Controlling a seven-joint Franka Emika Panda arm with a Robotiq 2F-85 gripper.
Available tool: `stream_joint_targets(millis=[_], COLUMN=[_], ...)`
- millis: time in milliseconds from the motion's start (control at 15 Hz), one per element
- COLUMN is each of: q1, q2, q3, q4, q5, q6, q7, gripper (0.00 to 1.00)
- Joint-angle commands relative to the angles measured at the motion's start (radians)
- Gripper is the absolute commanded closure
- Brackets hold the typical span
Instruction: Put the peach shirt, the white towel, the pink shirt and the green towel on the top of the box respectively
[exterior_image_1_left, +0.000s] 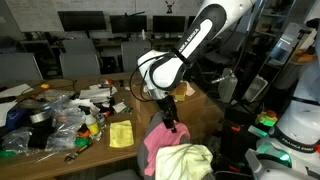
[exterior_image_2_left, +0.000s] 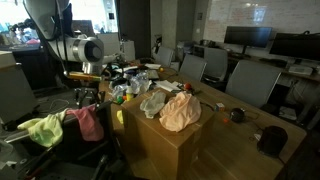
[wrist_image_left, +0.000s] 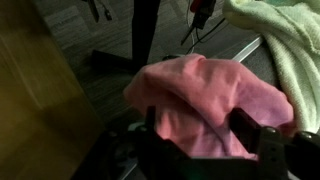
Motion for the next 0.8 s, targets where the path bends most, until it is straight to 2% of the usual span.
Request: stream_joint_targets(millis=[0,400,467,733], q1=[0.021,0.028,0.029,0.042], q2=[0.014,0.016,0.014,-0.011], q3=[-0.005,-0.005,-0.004,-0.003], q4=[0.031,0.042,0.041,0.029], q5=[-0.036,-0.080,-0.087,-0.111], q6=[-0.035,-0.067,-0.068,-0.055], q7=[0.040,0.072,0.075,0.096], gripper=[0.53,0.96,0.98,0.95])
